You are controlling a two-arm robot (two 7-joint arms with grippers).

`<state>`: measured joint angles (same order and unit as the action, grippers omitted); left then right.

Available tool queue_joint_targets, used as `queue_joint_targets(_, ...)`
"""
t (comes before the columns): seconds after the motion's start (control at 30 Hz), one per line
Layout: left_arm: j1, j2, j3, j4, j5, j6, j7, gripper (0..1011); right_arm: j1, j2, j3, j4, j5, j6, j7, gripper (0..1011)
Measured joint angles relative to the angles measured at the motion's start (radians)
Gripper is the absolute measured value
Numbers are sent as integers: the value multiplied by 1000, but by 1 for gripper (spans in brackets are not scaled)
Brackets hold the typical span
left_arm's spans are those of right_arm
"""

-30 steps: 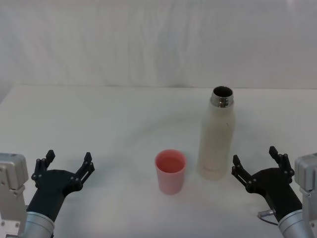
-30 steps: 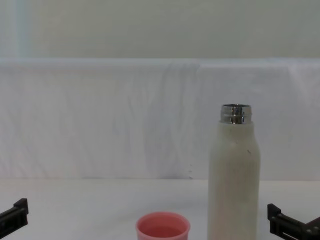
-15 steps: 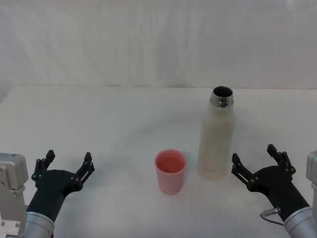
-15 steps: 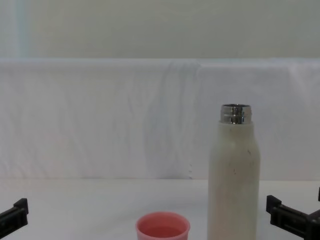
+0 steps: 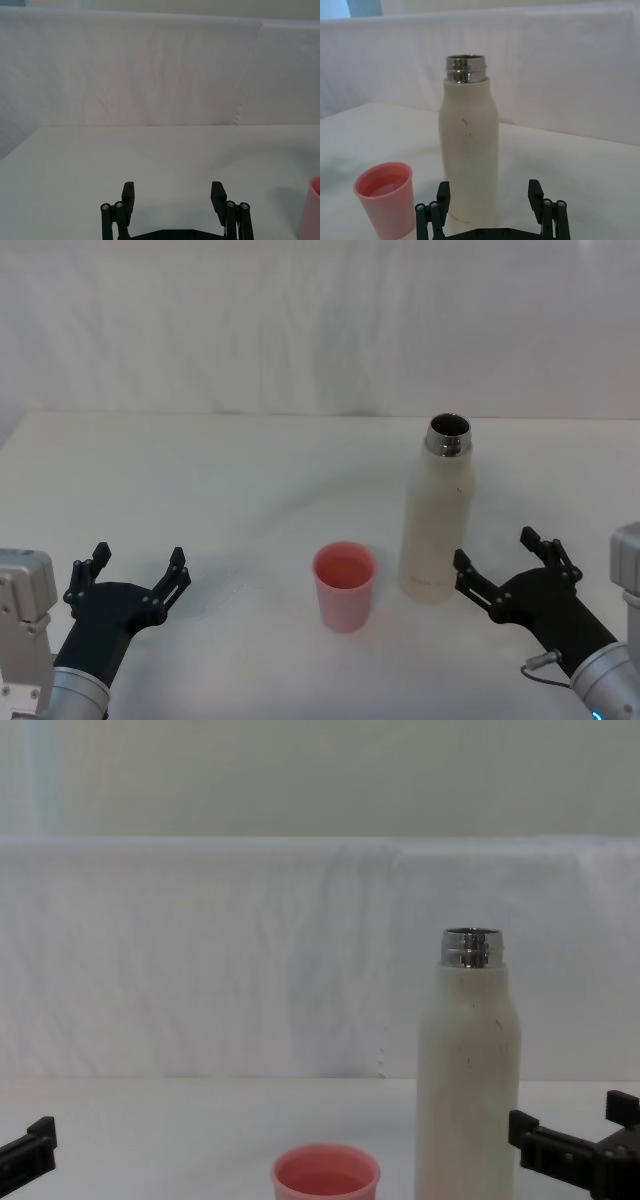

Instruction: Grasp the thermos with one hand and pour water into the cup lid.

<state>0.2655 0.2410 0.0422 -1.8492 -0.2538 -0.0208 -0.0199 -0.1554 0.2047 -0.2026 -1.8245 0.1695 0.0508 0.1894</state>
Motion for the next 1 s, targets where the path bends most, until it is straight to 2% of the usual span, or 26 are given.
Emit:
queue_joint_targets(0.43, 0, 0, 0, 0, 0, 0, 0, 1001, 59, 14, -22, 36, 10, 45, 26, 1003)
queue_joint_targets(1.0, 0, 0, 0, 0, 0, 0, 0, 1001, 119, 18, -36, 89, 52, 60, 43, 1003)
